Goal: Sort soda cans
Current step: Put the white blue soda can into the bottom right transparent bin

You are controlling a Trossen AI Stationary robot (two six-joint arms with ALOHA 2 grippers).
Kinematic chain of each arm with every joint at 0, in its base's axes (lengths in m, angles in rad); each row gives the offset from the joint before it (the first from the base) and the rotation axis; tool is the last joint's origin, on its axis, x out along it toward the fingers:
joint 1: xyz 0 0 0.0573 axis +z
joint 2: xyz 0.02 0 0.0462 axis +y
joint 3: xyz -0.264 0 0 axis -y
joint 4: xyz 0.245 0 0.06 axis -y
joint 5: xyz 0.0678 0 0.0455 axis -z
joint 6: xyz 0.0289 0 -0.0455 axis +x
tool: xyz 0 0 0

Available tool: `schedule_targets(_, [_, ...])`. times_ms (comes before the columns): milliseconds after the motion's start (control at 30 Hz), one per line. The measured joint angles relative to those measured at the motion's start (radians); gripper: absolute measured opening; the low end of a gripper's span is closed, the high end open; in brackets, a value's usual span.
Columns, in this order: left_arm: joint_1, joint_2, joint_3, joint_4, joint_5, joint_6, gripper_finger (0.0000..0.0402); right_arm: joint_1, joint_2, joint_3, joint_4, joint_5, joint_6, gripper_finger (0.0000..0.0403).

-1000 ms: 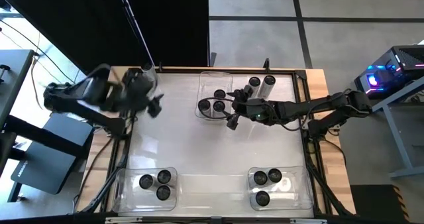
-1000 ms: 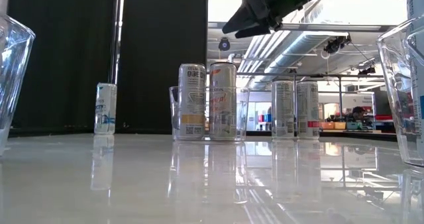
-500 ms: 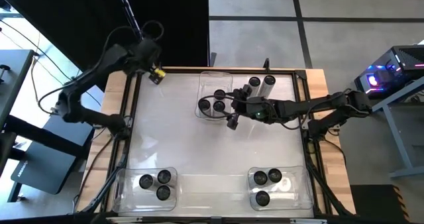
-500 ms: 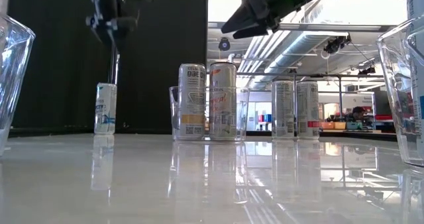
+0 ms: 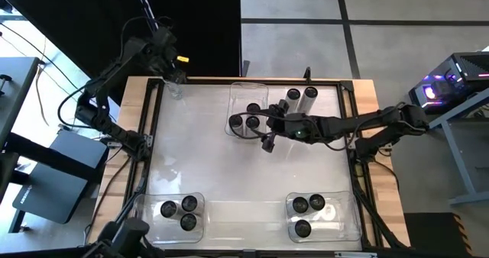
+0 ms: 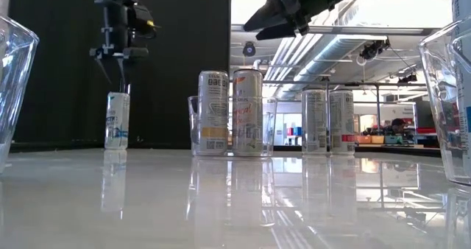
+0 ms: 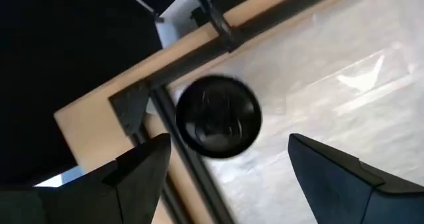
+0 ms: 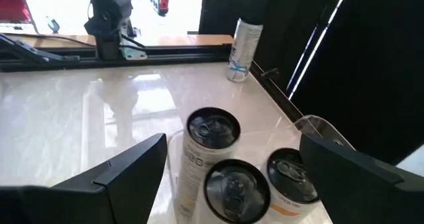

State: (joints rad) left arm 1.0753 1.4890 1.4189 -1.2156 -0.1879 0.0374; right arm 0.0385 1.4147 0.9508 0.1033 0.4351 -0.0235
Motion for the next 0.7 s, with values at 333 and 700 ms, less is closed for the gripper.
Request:
schedule_targets(333, [0.033,0.062,0.0,0.053,0.017,-0.042,0.0298,0.029,0.0,0.0,0.035,0.0,-0.003,0.0341])
schedule_targets(700, [0.051,0.168,0.0,0.048,0.022,-0.069,0.0298,0.03,0.0,0.0,0.035,0.0,0.0,0.0341])
